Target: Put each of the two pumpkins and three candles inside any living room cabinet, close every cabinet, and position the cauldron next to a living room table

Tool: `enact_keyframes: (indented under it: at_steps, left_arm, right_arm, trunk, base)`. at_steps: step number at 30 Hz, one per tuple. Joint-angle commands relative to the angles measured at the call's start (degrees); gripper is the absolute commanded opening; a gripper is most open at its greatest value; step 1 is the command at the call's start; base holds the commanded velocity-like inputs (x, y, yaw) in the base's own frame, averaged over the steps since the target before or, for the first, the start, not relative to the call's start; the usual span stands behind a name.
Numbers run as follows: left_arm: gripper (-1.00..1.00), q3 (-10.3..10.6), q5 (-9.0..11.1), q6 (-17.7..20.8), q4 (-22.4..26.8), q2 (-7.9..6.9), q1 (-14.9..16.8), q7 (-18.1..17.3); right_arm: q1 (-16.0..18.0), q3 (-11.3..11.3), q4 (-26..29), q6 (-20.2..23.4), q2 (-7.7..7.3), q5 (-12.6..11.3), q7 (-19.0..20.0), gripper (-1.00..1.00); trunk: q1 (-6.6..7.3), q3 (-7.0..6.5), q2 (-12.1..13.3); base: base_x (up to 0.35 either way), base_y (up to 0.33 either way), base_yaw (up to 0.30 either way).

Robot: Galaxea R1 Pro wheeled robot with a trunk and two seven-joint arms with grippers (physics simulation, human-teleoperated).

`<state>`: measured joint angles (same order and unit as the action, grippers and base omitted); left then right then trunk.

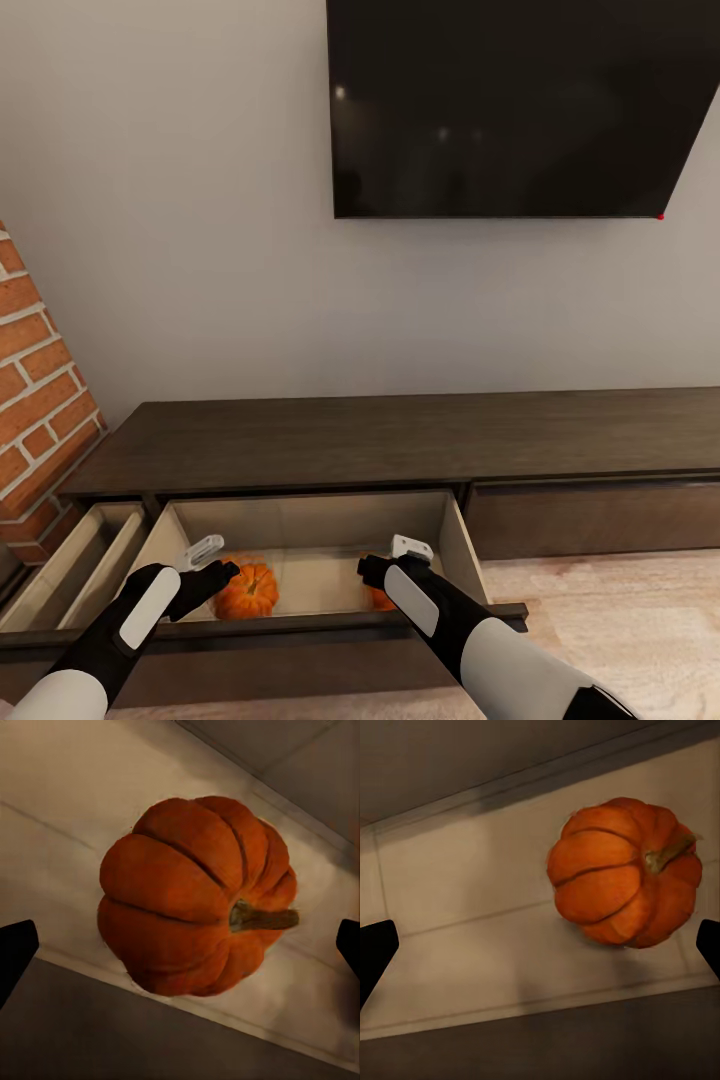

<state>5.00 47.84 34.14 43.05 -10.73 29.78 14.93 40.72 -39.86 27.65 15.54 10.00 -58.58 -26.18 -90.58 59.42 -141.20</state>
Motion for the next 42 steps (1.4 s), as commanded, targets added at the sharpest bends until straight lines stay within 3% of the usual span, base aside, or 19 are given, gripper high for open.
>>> enact_keyframes:
  at_steps: [1,37,42]
  left_arm:
    - [1.0,0.27,0.61,0.05,0.1,-0.08,0.01,0.54]
    - [1.0,-0.39,1.61,1.63,3.4,-0.89,0.01,0.27]
    - [1.0,-0.42,2.35,1.77,3.51,-1.01,0.01,0.25]
  right_arm:
    - [0.06,-0.21,0.04,0.19,0.0,-0.13,-0.37,1.0]
    - [0.13,0.44,1.09,0.45,0.0,-0.86,0.95,1.0]
    - [0.13,0.59,1.03,0.91,0.0,-0.91,4.22,1.0]
  trunk:
    - [0.01,0.06,-0.02]
    - [7.48,-6.05,13.61]
    - [8.58,-6.95,15.62]
  base:
    - [0.0,0.0,0.0]
    - [-0.026,0.009,0.0]
    - [-0.048,0.019,0.0]
